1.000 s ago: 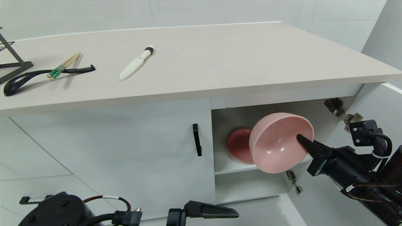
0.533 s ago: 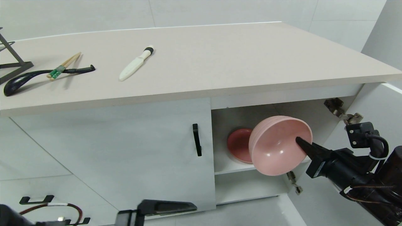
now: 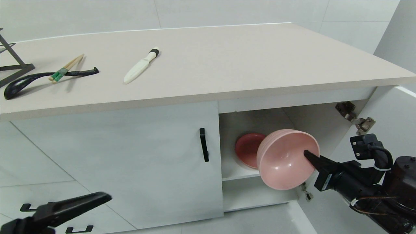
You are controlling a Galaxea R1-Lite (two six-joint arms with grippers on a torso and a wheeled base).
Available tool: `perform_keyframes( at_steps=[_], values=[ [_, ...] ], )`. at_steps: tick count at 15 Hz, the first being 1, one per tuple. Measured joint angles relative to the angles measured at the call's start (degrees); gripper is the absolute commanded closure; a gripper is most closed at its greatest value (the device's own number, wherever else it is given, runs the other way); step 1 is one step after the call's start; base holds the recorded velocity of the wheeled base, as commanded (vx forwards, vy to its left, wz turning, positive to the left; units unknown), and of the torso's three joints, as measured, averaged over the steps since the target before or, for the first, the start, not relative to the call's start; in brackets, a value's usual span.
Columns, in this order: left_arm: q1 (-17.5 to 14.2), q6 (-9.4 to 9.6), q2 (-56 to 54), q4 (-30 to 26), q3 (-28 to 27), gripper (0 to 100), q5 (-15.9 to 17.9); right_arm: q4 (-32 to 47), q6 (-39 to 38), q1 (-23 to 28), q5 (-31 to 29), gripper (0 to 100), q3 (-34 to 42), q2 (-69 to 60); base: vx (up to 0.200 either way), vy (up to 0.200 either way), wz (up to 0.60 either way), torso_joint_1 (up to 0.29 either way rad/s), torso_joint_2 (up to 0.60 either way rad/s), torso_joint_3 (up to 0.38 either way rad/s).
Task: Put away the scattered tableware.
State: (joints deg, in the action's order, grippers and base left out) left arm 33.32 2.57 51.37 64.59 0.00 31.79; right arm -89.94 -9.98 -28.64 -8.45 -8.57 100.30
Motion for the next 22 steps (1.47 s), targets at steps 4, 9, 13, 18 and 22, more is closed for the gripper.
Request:
perform_keyframes(
  at_steps=[4, 9, 13, 18, 22],
  values=[
    [-13.1, -3.36, -23.2, -24.1, 0.0, 0, -2.4, 0.0, -3.9, 0.7, 0.0, 100, 3.0, 2.5, 0.0, 0.0, 0.0, 0.0, 0.0, 0.0],
    [-26.1, 4.05, -35.0, -38.6, 0.0, 0, -12.1, 0.0, -3.9, 2.2, 0.2, 100, 0.5, 9.8, 0.0, 0.0, 0.0, 0.0, 0.0, 0.0],
    [-31.8, 6.07, -42.5, -50.3, 0.0, 0, -16.5, 0.0, -1.6, 2.7, 2.4, 100, -5.1, 14.3, 0.0, 0.0, 0.0, 0.0, 0.0, 0.0],
    [-34.3, 6.46, -48.8, -60.5, 0.0, 0, -17.0, 0.0, 4.1, 6.7, 7.3, 100, -14.8, 20.1, 0.0, 0.0, 0.0, 0.0, 0.0, 0.0],
    [-33.6, 6.6, -51.0, -61.5, 0.0, 0, -16.9, 2.6, 4.9, 9.1, 9.0, 100, -23.6, 24.0, 0.0, 0.0, 0.0, 0.0, 0.0, 0.0]
  ],
)
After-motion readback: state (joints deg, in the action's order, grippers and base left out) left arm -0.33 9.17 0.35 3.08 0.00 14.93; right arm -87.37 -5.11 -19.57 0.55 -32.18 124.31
